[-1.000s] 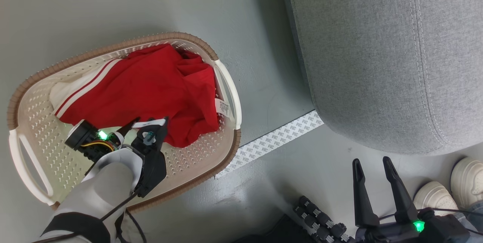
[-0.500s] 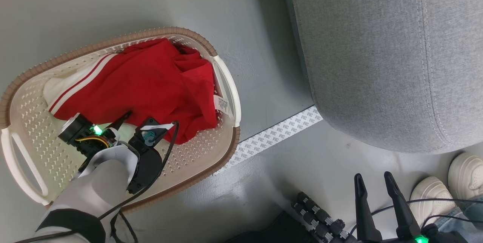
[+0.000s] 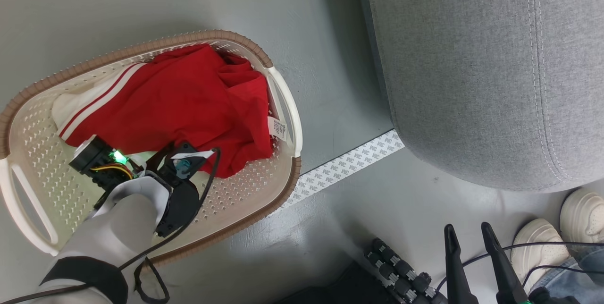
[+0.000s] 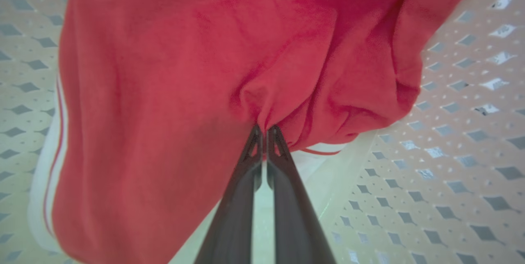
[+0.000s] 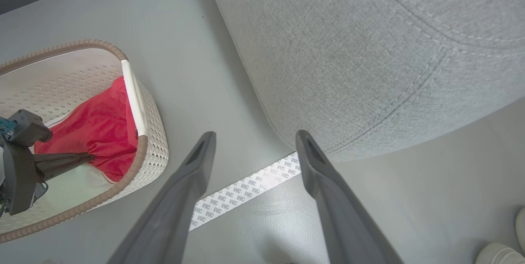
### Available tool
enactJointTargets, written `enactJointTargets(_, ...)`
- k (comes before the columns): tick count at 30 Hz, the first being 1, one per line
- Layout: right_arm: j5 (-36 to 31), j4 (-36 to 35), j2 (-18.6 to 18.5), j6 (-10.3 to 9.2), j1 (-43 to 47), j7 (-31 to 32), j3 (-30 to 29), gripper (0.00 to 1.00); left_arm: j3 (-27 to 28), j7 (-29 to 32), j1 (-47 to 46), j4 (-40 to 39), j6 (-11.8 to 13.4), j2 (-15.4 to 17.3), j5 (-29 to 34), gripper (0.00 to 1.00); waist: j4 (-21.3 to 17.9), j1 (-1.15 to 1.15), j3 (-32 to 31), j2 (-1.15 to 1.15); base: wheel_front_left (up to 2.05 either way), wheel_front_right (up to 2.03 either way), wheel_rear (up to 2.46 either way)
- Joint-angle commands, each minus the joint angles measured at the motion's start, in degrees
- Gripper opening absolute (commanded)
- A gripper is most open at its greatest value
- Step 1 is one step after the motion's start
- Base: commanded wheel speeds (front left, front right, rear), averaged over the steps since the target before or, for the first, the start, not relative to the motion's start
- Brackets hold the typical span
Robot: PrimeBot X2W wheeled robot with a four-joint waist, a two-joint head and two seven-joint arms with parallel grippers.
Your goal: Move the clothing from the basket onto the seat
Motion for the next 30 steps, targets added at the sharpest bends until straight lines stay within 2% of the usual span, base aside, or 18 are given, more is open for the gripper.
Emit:
enactJointTargets(1,0.4,0.7,0.2,0.0,-0.9,-0.2,0.0,1.0,0.0,-0.5,0.2,0.3,-0.4,0.7,-0.7,0.0,-0.1,0.0,0.0,0.0,0.0,0.0,0.0)
enactJointTargets(6,0.6,1.5,0.2,0.0,-2.4,-0.2,0.7,1.0,1.1,-1.3,0.6,0.3,-0.7,1.6,-2.4,0.0,-0.7,0.0,-0.2,0.0,0.0,0.0,0.0)
enactJointTargets(15,2.6,6.7,0.2,0.0,-12.5,-0.3,5.7,1.0,4.3,-4.4,3.6,0.3,-0.6,6.6,-6.5,0.0,-4.5,0.0,-5.8,0.0,0.0,0.0,0.0)
enactJointTargets(20,2.4,10.6,0.1,0.0,-16.4,-0.2,5.1,1.0,7.4,-4.8,5.4,-1.8,-1.8,5.6,-10.1,0.0,-2.2,0.0,-12.2,0.0,0.0,0.0,0.0)
enactJointTargets(25,2.6,14.2,0.1,0.0,-20.8,-0.2,4.7,1.0,8.4,-4.8,8.1,-5.2,-3.3,5.2,-10.6,0.0,0.0,0.0,-18.7,0.0,0.0,0.0,0.0)
enactJointTargets(30,1.7,16.7,0.1,0.0,-22.2,-0.2,4.6,1.0,10.0,-4.8,13.4,-9.5,-2.9,3.1,-10.8,0.0,3.0,0.0,-26.3,0.0,0.0,0.0,0.0)
